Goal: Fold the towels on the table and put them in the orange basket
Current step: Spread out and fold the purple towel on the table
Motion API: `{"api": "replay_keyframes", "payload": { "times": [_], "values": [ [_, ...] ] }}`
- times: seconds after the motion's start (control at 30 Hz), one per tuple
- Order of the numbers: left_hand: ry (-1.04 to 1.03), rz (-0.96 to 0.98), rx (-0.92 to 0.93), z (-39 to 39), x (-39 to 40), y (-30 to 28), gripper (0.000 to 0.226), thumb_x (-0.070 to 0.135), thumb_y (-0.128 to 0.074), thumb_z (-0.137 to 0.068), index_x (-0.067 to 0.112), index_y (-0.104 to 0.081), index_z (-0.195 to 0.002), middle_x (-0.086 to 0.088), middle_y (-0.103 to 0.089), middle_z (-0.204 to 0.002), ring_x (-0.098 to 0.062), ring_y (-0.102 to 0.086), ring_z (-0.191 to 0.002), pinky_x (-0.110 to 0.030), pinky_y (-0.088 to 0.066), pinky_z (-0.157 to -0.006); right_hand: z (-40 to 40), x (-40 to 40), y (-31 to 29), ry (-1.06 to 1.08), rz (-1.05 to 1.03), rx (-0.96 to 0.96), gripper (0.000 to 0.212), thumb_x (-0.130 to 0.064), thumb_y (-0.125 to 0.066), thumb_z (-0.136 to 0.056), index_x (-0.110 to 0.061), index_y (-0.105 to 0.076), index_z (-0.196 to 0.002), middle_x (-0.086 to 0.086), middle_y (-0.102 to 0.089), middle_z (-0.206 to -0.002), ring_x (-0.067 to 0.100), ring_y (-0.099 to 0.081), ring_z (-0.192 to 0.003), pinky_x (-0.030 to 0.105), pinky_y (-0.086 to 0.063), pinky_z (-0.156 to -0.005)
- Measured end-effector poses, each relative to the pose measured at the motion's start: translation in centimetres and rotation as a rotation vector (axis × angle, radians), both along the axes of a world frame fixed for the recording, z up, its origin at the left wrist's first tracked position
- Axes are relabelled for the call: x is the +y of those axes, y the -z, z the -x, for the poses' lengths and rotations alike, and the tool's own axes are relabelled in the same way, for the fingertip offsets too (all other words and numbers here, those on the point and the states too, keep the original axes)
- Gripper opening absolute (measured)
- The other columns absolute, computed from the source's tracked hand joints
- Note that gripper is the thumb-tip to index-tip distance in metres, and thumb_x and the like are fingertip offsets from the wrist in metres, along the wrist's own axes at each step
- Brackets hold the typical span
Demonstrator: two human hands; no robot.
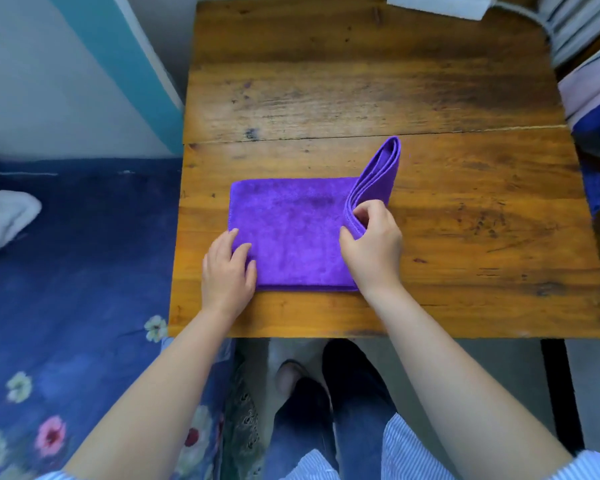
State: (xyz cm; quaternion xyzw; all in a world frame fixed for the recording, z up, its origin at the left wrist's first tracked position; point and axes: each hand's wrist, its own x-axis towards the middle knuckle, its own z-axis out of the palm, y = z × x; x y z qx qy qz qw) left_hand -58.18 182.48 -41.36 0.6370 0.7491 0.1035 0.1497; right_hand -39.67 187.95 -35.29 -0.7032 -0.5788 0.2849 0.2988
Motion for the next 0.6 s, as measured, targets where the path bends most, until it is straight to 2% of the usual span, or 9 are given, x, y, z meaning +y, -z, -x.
{"api": "replay_keyframes", "payload": {
  "times": [0.07, 0.17, 0.27, 0.37, 0.5, 0.6],
  "values": [
    [-0.012, 0.002, -0.069, 1.4, -1.2, 0.1, 0.020, -0.002, -0.067, -0.076, -0.008, -0.068, -0.094, -0.028, -0.061, -0.112, -0.046, -0.056, -0.106, -0.049, -0.046, -0.088, 2.3, -0.5, 0.3, -0.070, -0.027, 0.004, 0.019, 0.003, -0.061, -0.074, 0.004, -0.057, -0.093, 0.020, -0.061, -0.095, 0.034, -0.056, -0.090, 0.028, -0.034, -0.074],
    [-0.113, 0.045, -0.211, 2.5, -2.4, 0.8, 0.016, 0.000, -0.062, -0.082, -0.006, -0.068, -0.096, -0.022, -0.064, -0.102, -0.037, -0.058, -0.098, -0.037, -0.044, -0.085, 5.6, -1.5, 1.3, -0.203, -0.059, -0.013, 0.018, 0.005, -0.062, -0.074, 0.006, -0.057, -0.091, 0.021, -0.061, -0.092, 0.034, -0.057, -0.087, 0.026, -0.035, -0.071],
    [-0.292, 0.053, -0.396, 2.9, -2.8, 1.1, 0.016, 0.000, -0.058, -0.084, -0.004, -0.068, -0.096, -0.019, -0.066, -0.100, -0.031, -0.060, -0.093, -0.026, -0.042, -0.081, 7.9, -1.9, 2.8, -0.341, -0.019, -0.057, 0.016, 0.000, -0.060, -0.079, 0.005, -0.057, -0.093, 0.019, -0.060, -0.095, 0.031, -0.055, -0.090, 0.025, -0.035, -0.072],
    [-0.367, 0.066, -0.508, 3.6, -3.1, 1.1, 0.019, -0.002, -0.055, -0.085, -0.002, -0.068, -0.100, -0.018, -0.066, -0.103, -0.024, -0.059, -0.093, -0.008, -0.034, -0.073, 10.1, -2.1, 4.2, -0.453, 0.022, -0.074, 0.014, -0.001, -0.058, -0.082, 0.006, -0.057, -0.094, 0.020, -0.059, -0.096, 0.030, -0.054, -0.091, 0.026, -0.036, -0.072],
    [-0.434, 0.112, -0.591, 4.3, -2.9, 0.7, 0.024, -0.002, -0.049, -0.087, 0.001, -0.069, -0.100, -0.014, -0.067, -0.107, -0.024, -0.057, -0.103, -0.011, -0.033, -0.077, 11.2, -2.4, 5.0, -0.528, 0.033, -0.064, 0.013, 0.002, -0.057, -0.081, 0.007, -0.057, -0.093, 0.021, -0.060, -0.093, 0.031, -0.054, -0.089, 0.023, -0.035, -0.070],
    [-0.527, 0.128, -0.664, 4.9, -2.4, 0.5, 0.026, -0.001, -0.045, -0.089, 0.001, -0.068, -0.102, -0.014, -0.067, -0.109, -0.025, -0.059, -0.105, -0.018, -0.038, -0.084, 10.9, -3.0, 5.5, -0.616, 0.092, -0.047, 0.026, 0.001, -0.059, -0.080, 0.006, -0.057, -0.105, 0.019, -0.062, -0.103, 0.028, -0.057, -0.097, 0.019, -0.038, -0.080]
  ]
}}
